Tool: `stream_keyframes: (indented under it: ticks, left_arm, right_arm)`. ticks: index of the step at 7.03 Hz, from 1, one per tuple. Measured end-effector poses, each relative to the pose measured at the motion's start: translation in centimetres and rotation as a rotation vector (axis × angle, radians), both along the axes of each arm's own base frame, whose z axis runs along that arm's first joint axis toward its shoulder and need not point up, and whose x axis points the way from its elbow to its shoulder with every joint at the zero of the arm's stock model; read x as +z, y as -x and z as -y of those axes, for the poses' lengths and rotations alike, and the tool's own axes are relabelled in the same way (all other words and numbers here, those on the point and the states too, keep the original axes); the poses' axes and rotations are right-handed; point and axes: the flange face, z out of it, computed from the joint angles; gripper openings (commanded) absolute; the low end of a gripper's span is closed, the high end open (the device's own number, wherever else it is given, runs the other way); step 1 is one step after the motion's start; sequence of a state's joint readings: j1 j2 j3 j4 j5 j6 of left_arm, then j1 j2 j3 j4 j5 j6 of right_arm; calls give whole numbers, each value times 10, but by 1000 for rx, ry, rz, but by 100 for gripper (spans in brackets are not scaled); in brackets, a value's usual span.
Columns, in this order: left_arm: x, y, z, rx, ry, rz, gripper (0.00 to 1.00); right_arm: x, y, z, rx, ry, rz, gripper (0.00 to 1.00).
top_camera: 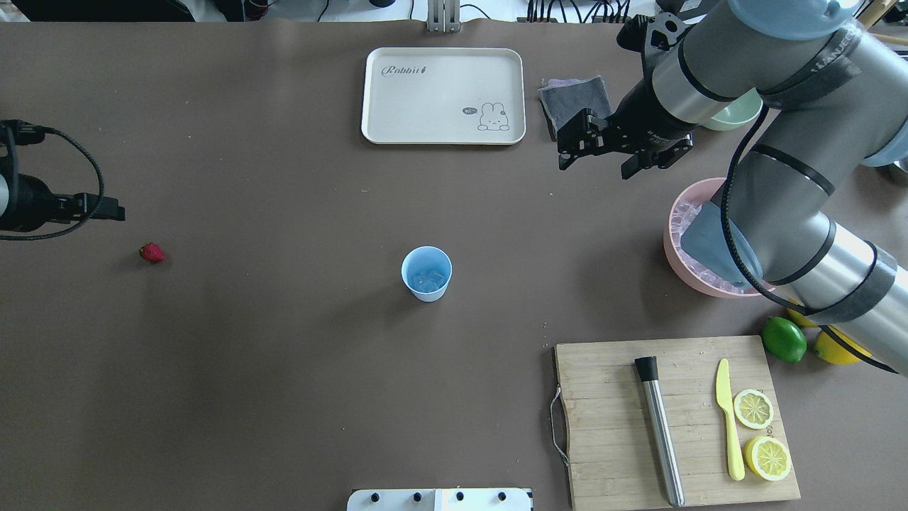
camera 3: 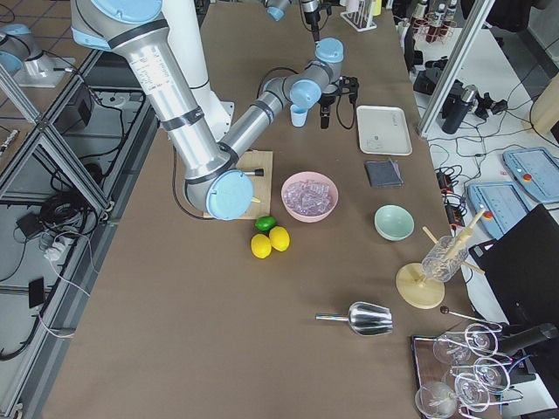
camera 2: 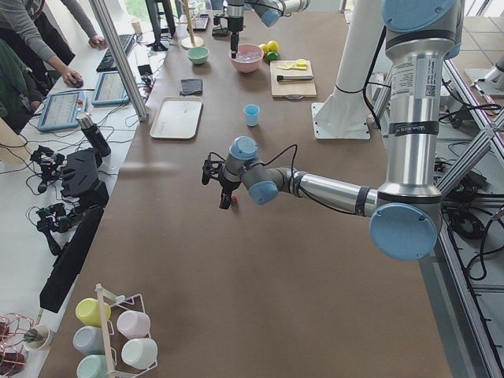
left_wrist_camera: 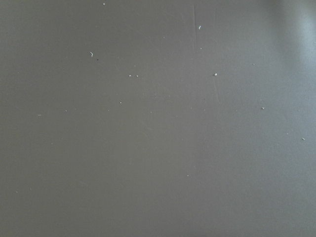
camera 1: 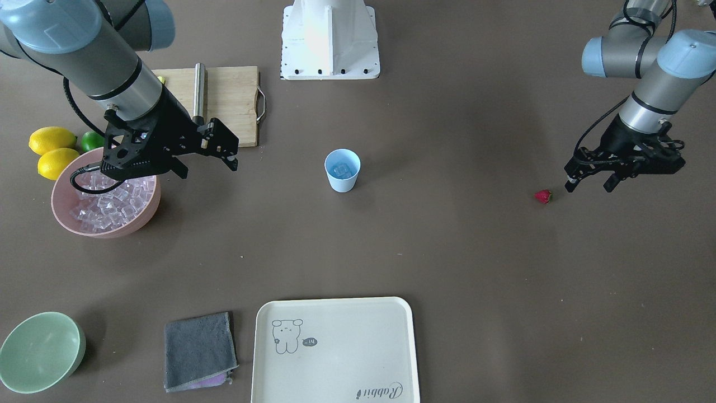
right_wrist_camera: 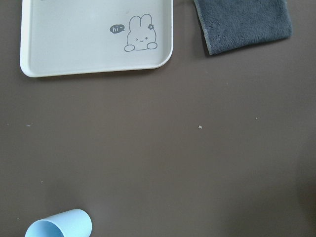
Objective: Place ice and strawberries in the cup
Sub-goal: 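Lift the right gripper away from the cup while the left gripper reaches toward the strawberry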
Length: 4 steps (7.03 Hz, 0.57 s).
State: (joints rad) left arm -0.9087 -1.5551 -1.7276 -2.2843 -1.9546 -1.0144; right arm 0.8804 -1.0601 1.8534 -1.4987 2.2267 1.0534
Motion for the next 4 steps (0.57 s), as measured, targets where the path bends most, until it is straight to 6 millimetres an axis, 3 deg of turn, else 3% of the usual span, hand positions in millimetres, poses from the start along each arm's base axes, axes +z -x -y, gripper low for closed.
stream_keyframes:
  ticks: [2, 4]
  left_arm:
    - [-10, -53, -14, -15, 4, 1, 97]
    - [-6, -71, -16, -13, 12, 12, 97]
  right_arm:
    - [2, -3, 2, 3, 0, -2, 100]
    - [3, -4, 2, 6, 1, -3, 100]
